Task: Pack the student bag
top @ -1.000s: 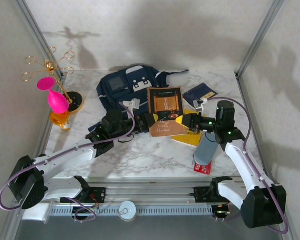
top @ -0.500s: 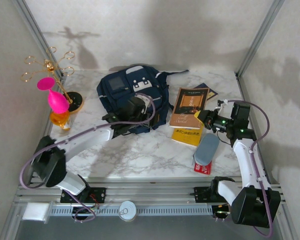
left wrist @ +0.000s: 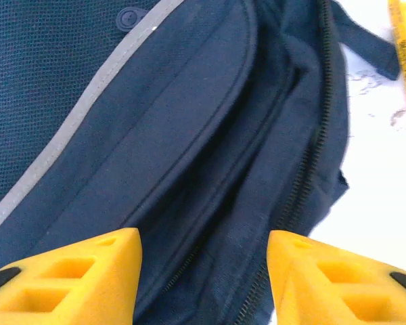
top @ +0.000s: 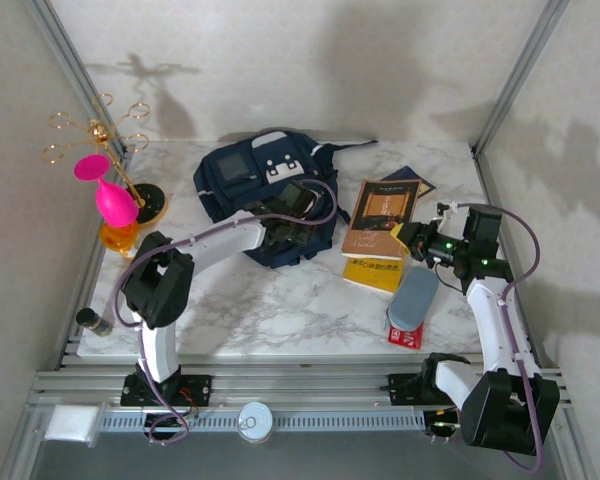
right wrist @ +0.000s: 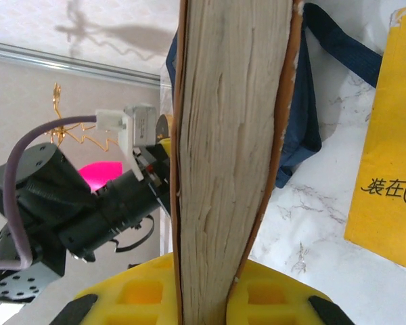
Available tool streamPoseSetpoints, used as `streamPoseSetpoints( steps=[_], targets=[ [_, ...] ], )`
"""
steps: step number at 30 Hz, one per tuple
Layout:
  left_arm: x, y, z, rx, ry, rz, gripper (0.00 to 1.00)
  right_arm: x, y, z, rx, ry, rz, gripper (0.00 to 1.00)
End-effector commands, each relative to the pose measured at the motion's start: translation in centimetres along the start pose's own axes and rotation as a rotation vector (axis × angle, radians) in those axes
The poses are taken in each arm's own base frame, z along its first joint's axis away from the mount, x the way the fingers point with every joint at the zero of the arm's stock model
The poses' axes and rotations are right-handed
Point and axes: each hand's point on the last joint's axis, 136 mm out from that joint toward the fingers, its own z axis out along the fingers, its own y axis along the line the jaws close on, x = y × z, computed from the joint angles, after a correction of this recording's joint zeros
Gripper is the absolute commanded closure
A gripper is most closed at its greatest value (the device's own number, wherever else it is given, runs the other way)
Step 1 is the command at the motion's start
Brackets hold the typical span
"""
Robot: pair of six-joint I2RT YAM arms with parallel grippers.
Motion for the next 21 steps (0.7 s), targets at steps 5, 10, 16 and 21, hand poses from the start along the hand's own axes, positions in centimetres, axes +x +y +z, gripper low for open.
streamPoseSetpoints(
  steps=[5, 10, 16, 21],
  targets=[
    [0.7, -0.3, 1.9, 0.084, 0.086, 0.029, 0.48, -0.6, 1.2, -0.2, -0.054, -0.015, -0.055, 1.0],
    [1.3, -1.1, 3.6, 0.125, 0.121, 0.057, 0.48, -0.6, 0.9, 0.0, -0.058, -0.011, -0.044, 1.0],
    [1.4, 0.1, 5.6, 0.095, 0.157, 0.02, 0.7, -0.6, 1.1, 0.0, -0.068, -0.009, -0.038, 1.0],
    [0.8, 0.1, 5.0, 0.121, 0.139, 0.015, 0.94, -0.9, 1.2, -0.1, -0.061, -0.015, -0.047, 1.0]
  ],
)
